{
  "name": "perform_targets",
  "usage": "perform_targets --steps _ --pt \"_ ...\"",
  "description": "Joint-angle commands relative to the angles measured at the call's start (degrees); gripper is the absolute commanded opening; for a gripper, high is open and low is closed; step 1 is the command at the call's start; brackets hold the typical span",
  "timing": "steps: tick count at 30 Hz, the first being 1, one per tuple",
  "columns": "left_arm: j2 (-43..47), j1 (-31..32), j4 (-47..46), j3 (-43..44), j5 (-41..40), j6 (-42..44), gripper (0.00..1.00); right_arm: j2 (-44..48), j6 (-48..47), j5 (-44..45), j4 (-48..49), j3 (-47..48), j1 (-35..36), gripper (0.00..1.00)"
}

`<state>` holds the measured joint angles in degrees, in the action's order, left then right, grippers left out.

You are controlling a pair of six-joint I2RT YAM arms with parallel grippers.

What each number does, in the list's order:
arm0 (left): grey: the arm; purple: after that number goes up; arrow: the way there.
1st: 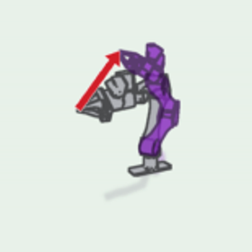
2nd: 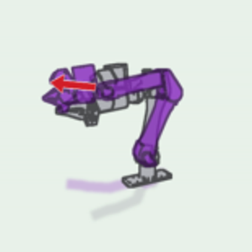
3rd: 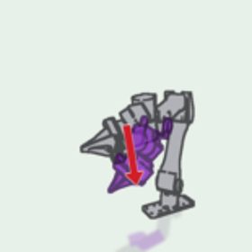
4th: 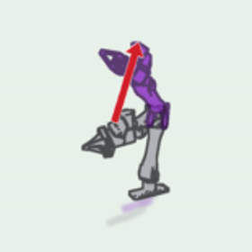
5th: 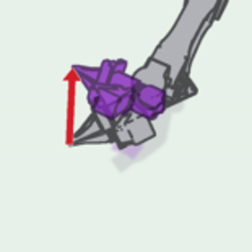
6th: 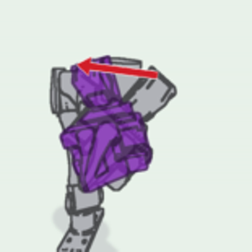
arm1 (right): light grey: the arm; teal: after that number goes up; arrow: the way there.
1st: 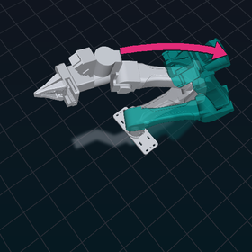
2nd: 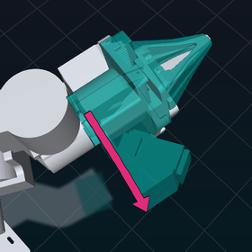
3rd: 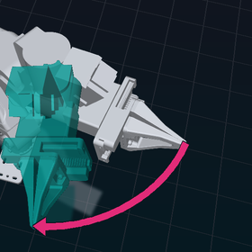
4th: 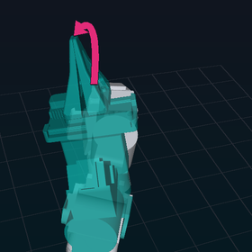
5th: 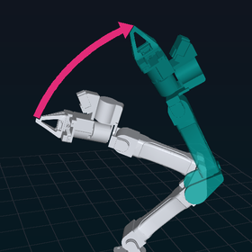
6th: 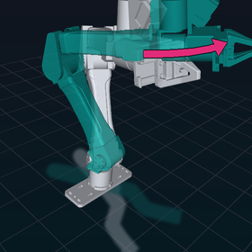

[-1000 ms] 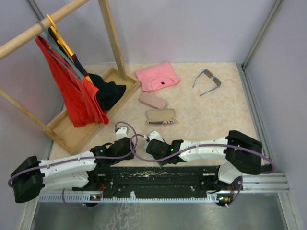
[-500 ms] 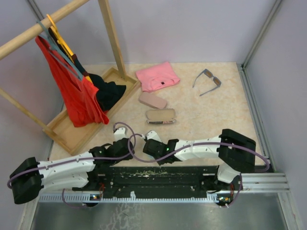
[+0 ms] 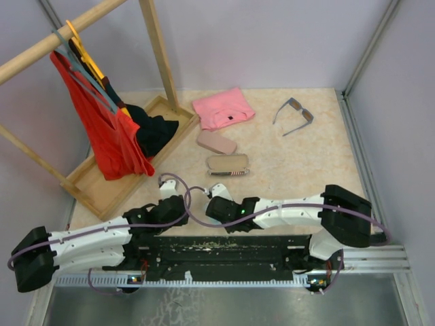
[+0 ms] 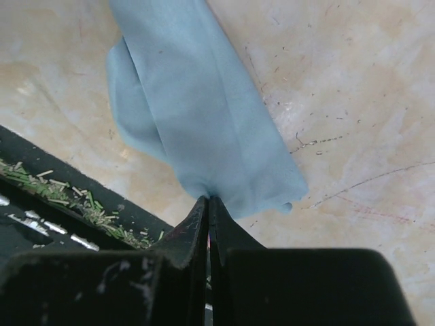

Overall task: Organize the sunglasses
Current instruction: Fold the glasses cleaning cloth at the center of the board.

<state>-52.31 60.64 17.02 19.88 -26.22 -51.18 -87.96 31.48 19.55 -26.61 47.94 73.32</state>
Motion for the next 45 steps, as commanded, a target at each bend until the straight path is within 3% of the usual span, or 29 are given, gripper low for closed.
perform_targets --steps 1,11,23,36,41,45 --pt "1.50 0.09 -0.13 0.84 -1.28 0.86 0.32 6.20 -0.37 -0.07 2.71 -1.06 -0.87 0.00" --pt "0.63 0.09 -6.65 1.04 1.52 5.65 0.52 11.09 -0.73 -3.04 5.23 -3.12 -5.86 0.00" --pt "-8.53 -1.33 -12.42 4.93 3.19 5.37 0.55 11.35 1.77 -3.19 7.97 -5.31 -10.85 0.00" --pt "-11.10 -3.36 -16.82 4.37 7.55 5.84 0.62 11.50 3.21 -2.47 8.68 -6.45 -13.20 0.00" --pt "-10.77 -4.55 -20.19 3.23 9.38 8.64 0.60 11.52 3.46 -2.79 8.87 -6.89 -13.20 0.00" --pt "-10.55 -6.49 -24.29 1.48 13.57 12.30 0.53 11.74 3.55 -2.85 8.87 -7.07 -13.20 0.00"
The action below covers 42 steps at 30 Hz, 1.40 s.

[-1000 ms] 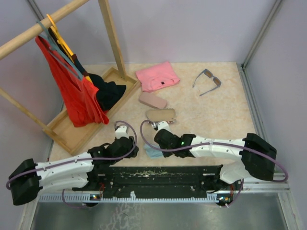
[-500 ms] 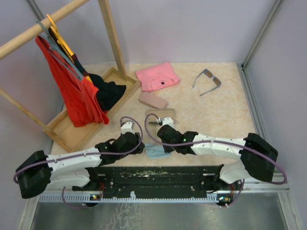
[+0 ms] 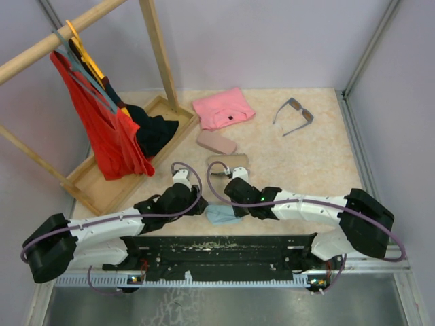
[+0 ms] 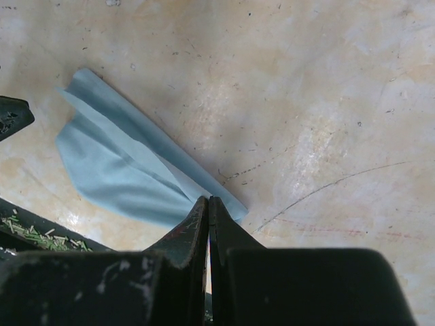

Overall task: Organize the sunglasses
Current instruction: Fold the glasses cleaning cloth at the center of the board.

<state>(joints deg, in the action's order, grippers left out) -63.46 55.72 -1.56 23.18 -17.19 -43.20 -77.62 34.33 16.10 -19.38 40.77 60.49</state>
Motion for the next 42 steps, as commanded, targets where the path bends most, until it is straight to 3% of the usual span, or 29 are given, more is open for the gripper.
perform_targets --steps 1,20,42 --pt "0.31 -1.92 -6.15 -1.98 5.88 4.88 0.52 1.46 0.78 0.60 1.67 0.10 -0.37 0.00" --pt "-9.97 -2.46 -8.61 0.28 10.01 6.55 0.52 2.26 0.85 0.61 1.19 0.01 -0.45 0.00" --pt "-11.40 -2.42 -9.03 1.21 10.18 7.73 0.22 2.76 0.60 0.12 1.70 -0.30 -0.45 0.00"
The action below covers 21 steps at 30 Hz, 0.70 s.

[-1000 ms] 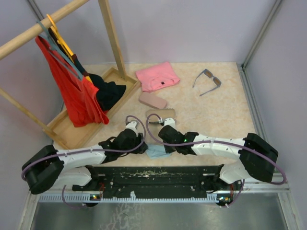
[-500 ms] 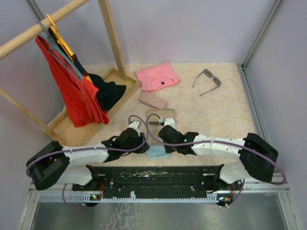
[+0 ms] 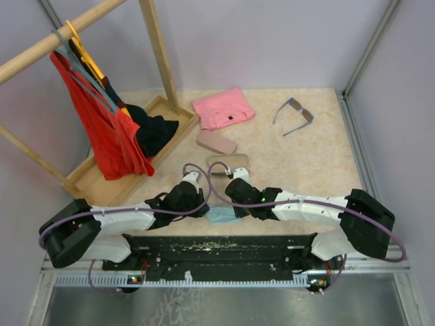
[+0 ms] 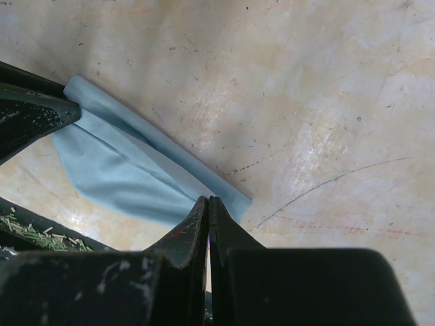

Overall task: Organize the sunglasses
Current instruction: Fold the glasses cleaning cloth at the center of the board.

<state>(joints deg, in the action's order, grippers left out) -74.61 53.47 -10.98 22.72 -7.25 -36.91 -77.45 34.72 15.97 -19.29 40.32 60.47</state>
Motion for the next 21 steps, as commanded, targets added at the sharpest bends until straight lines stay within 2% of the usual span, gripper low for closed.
perform_targets --steps 1,14,21 --pt "0.01 -0.21 0.56 1.75 0.22 1.50 0.19 2.85 0.12 0.40 1.67 0.12 -0.44 0.00" --pt "5.45 -0.19 4.00 3.50 0.44 3.43 0.00 4.77 -0.89 1.48 0.14 1.90 -0.44 0.00" --pt "7.86 -0.21 6.64 4.89 0.22 4.75 0.00 6.72 -1.09 1.92 -1.94 3.37 -0.44 0.00"
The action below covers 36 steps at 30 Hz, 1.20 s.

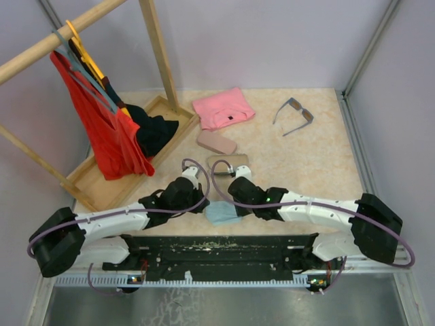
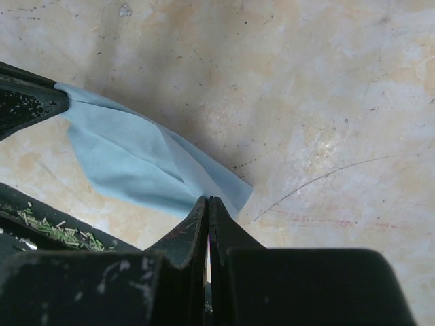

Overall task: Organize the sunglasses
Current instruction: Fold the glasses cleaning cloth at the center of the board.

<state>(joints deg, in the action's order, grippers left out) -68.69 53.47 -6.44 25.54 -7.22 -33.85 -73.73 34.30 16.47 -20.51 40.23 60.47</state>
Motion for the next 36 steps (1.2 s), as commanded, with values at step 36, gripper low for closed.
perform_targets --steps 36 --pt "-5.91 -3.03 -1.90 8.05 -0.67 8.68 0.00 2.49 -7.93 -1.72 1.09 6.79 -8.91 0.00"
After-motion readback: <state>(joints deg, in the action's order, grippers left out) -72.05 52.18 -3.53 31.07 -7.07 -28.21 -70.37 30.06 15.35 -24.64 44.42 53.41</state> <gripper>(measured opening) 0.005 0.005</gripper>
